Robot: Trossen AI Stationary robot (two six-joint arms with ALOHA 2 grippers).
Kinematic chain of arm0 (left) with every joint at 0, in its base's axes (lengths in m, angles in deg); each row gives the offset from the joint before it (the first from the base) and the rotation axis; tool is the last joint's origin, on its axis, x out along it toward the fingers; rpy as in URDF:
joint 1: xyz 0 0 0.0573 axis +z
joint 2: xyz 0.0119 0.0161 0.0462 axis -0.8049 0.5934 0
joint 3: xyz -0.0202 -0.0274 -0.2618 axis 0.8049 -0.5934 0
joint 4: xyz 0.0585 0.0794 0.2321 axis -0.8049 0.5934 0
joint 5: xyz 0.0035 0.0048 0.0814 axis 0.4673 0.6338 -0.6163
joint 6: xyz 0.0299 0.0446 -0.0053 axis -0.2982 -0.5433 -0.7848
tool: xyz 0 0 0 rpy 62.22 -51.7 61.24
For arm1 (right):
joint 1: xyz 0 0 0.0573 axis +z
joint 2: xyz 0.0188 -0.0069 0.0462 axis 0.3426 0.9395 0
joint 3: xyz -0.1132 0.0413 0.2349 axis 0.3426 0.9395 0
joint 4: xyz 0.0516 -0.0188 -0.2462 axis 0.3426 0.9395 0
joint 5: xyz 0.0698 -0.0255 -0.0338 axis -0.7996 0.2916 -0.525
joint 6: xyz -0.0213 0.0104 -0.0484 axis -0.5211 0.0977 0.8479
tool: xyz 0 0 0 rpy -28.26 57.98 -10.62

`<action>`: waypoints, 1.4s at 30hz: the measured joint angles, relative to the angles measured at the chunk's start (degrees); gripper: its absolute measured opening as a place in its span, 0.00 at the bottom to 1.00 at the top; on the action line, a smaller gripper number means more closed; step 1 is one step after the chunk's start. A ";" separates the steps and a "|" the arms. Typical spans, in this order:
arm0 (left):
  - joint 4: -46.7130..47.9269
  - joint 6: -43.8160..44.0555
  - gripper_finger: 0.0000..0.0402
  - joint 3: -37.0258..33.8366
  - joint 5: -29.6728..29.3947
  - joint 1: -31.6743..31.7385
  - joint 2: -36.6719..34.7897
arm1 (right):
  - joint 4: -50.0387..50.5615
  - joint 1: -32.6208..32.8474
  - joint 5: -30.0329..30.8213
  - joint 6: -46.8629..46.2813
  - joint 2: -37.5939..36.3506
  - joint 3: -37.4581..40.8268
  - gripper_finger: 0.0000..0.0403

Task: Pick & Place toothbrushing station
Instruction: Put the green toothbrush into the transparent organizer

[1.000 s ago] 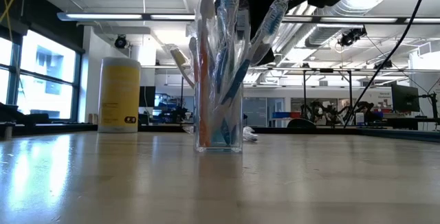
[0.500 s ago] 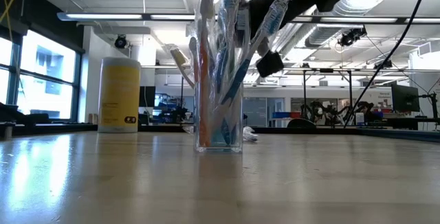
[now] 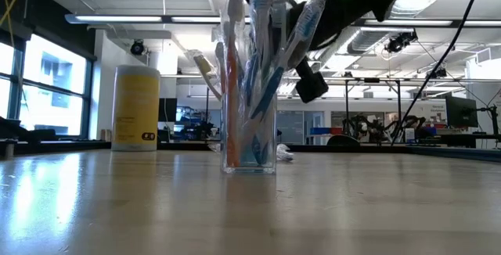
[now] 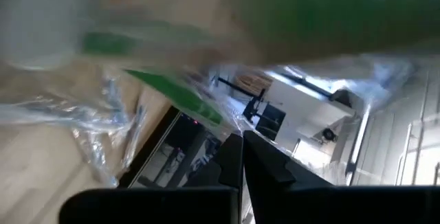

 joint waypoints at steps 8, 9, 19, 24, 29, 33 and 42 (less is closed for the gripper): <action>-5.63 -1.52 0.28 0.00 -2.67 0.04 0.00 | 1.90 1.04 -1.48 -2.09 0.18 0.11 0.01; -5.67 -1.71 0.28 0.00 -2.82 0.03 0.00 | 1.89 1.03 -1.42 -3.10 0.18 0.11 0.01; -5.60 -1.95 0.28 0.00 -4.36 0.02 0.00 | 5.80 1.01 -3.80 -10.14 0.11 0.11 0.01; -4.76 -1.95 0.28 0.00 -5.55 0.04 0.00 | 5.42 1.03 -5.47 -10.38 0.07 0.09 0.02; -4.36 -1.95 0.28 0.00 -5.53 0.03 0.00 | 5.58 1.07 -5.12 -10.65 0.07 0.10 0.11; -3.19 -1.96 0.28 0.00 -5.51 0.02 0.00 | 5.55 1.07 -3.15 -12.00 0.09 0.11 0.23; -3.03 -1.95 0.28 0.00 -5.49 0.03 0.00 | 5.68 2.74 7.15 -11.49 -0.13 0.11 0.40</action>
